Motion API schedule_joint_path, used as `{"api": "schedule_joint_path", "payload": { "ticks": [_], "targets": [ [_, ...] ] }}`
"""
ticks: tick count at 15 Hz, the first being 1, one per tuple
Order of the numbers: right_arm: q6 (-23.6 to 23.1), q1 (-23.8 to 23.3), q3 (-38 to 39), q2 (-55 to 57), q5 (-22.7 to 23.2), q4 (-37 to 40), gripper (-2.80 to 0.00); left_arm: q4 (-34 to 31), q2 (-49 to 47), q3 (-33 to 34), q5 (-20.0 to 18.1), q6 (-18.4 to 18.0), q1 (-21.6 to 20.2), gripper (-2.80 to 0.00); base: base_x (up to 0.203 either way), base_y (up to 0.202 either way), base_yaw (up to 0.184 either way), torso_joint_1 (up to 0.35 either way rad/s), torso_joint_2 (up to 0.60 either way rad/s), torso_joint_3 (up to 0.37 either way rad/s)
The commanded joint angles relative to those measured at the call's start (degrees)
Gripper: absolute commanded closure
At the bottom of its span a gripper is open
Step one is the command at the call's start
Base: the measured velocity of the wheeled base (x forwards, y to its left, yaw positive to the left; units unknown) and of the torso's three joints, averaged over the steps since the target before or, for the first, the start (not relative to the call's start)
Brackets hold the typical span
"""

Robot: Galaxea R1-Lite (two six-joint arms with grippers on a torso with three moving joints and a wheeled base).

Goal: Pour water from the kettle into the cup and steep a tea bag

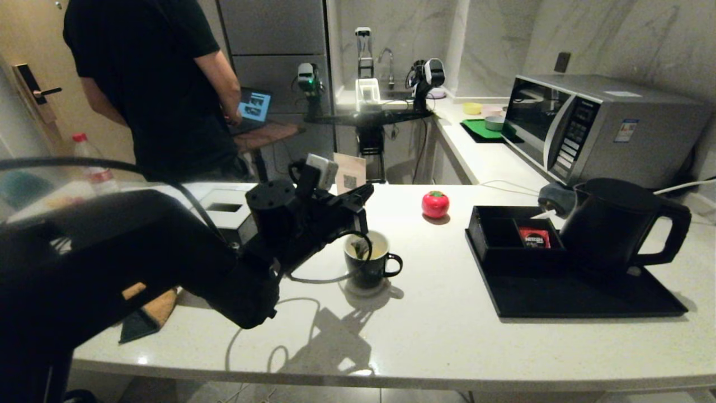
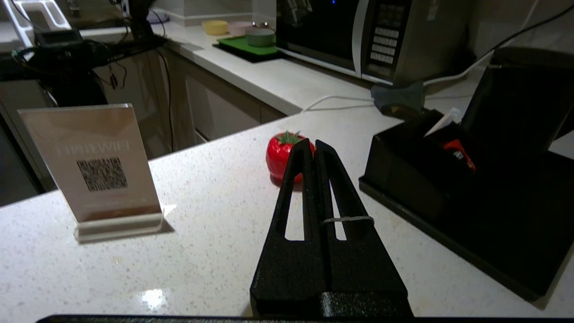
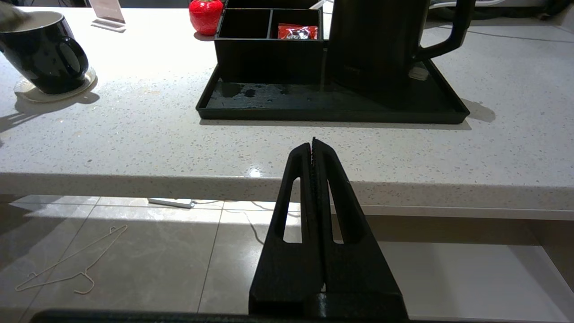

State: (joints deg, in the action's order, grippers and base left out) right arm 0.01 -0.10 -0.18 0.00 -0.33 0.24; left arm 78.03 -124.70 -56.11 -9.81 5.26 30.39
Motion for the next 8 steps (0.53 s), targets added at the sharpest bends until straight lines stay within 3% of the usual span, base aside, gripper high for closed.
{"api": "schedule_joint_path", "payload": {
  "ticks": [1, 8],
  "targets": [
    [-0.01, 0.01, 0.01, 0.0, -0.1, 0.02, 0.0, 0.45, 1.92, 0.21, -0.03, 0.01, 0.02, 0.0, 0.0, 0.0, 0.0, 0.0, 0.0, 0.0],
    [-0.01, 0.01, 0.01, 0.0, -0.02, 0.02, 0.0, 1.1, -2.62, 0.49, 0.27, -0.08, 0.02, 0.0, 0.0, 0.0, 0.0, 0.0, 0.0, 0.0]
  ]
}}
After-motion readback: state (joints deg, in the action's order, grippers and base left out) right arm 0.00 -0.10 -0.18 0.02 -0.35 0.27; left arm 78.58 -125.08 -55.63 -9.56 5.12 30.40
